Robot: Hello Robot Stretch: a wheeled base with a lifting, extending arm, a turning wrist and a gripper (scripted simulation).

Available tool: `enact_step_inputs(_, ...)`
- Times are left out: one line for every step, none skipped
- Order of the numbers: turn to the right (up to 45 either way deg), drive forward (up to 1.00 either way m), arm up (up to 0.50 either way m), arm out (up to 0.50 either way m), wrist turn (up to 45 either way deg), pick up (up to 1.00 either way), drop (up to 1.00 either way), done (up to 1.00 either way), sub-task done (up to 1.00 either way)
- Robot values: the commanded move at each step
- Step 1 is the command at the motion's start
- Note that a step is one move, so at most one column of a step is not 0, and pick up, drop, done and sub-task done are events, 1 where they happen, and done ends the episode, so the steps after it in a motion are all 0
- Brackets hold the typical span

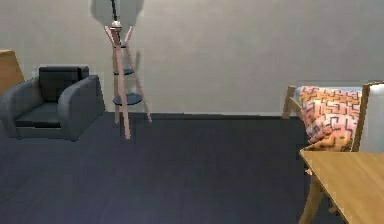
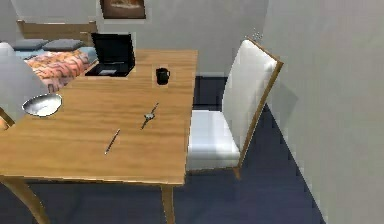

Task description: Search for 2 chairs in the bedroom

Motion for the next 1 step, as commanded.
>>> enact_step_inputs(0.0,0.70,0.00,0.00,0.0,0.00,0.00,0.00,0.00)
